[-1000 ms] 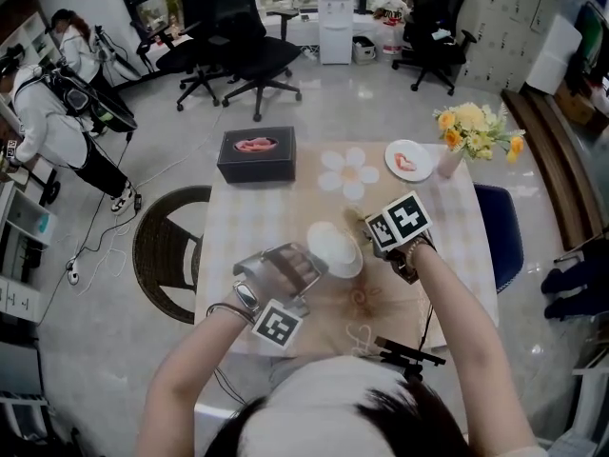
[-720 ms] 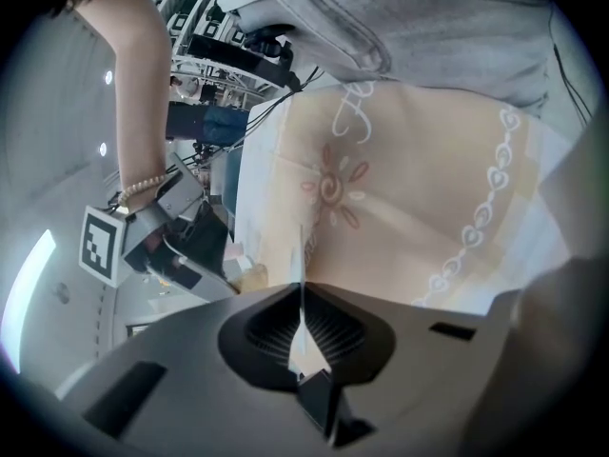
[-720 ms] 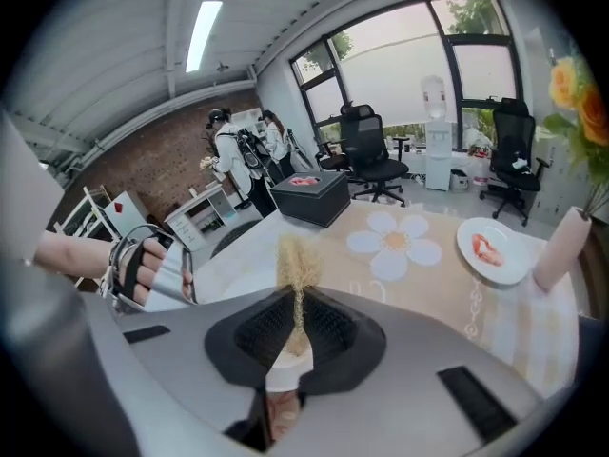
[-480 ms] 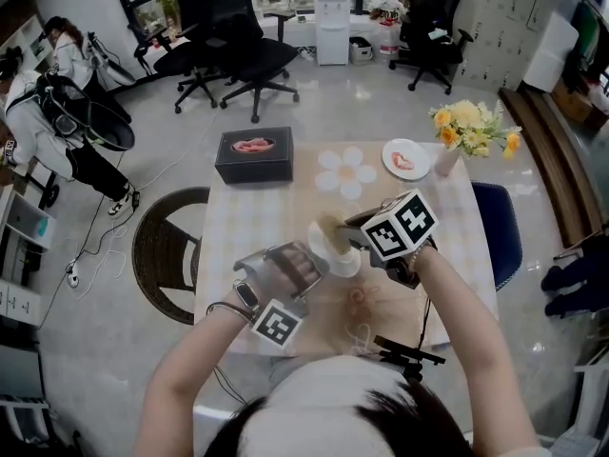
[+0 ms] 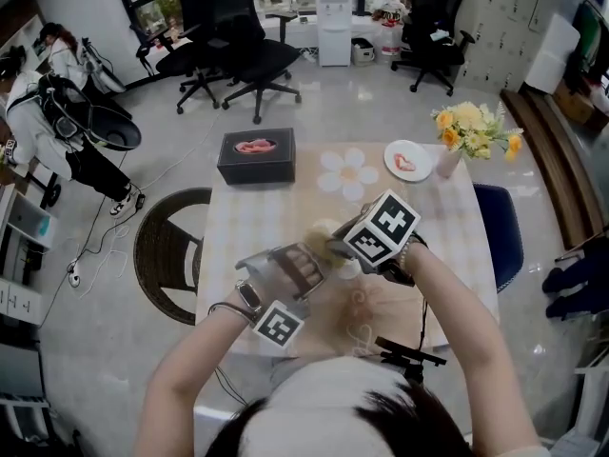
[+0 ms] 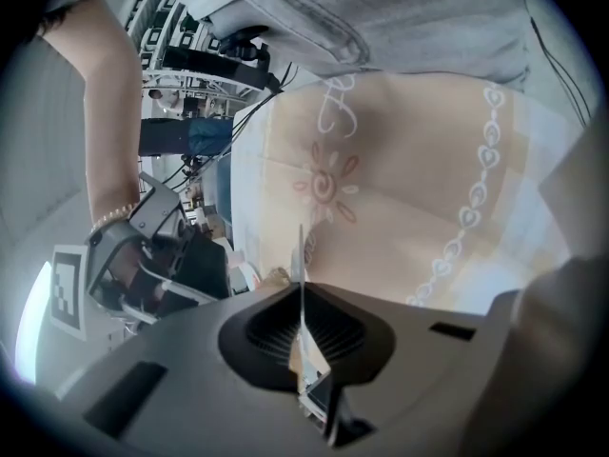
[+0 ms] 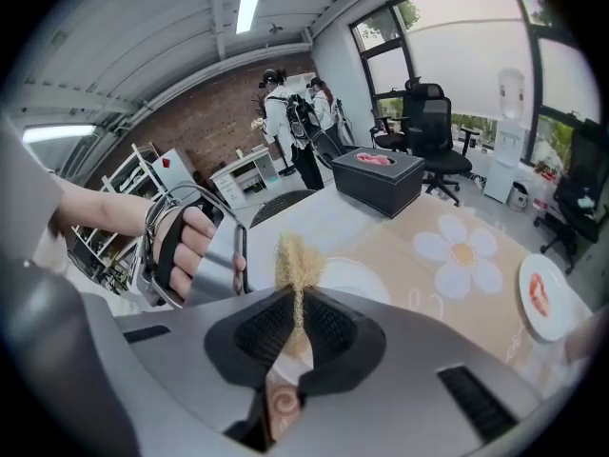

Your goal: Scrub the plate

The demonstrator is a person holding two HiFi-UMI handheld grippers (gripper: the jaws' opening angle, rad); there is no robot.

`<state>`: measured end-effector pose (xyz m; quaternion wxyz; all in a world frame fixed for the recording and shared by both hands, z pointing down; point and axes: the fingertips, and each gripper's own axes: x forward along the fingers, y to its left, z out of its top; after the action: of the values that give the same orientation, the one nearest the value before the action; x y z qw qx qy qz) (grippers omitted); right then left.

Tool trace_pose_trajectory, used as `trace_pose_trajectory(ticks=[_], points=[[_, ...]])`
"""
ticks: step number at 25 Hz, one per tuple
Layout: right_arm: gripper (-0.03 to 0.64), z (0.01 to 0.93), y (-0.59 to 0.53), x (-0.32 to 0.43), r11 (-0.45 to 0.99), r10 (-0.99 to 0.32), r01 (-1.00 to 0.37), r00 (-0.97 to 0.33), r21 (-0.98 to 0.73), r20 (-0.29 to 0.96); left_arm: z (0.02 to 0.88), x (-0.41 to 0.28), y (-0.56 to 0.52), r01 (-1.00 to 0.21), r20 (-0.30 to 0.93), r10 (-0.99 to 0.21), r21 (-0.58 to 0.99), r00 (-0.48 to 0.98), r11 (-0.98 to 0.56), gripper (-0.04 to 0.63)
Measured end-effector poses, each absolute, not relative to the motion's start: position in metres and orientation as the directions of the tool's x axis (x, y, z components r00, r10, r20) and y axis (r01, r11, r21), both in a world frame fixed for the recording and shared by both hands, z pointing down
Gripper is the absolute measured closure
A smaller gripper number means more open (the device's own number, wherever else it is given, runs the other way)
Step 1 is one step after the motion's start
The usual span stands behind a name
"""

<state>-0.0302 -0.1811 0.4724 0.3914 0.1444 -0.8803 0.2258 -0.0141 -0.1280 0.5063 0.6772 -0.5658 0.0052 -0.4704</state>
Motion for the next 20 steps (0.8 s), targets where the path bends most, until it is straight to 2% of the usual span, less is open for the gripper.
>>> trace_pose_trajectory(ticks=[20], points=[[0.584, 0.481, -0.212, -0.026, 0.79, -0.143, -0.521, -0.668, -0.323, 0.73, 0.51, -0.016, -0.127, 0.629, 0.526, -0.642, -0.773, 0.558, -0.086, 0.577]])
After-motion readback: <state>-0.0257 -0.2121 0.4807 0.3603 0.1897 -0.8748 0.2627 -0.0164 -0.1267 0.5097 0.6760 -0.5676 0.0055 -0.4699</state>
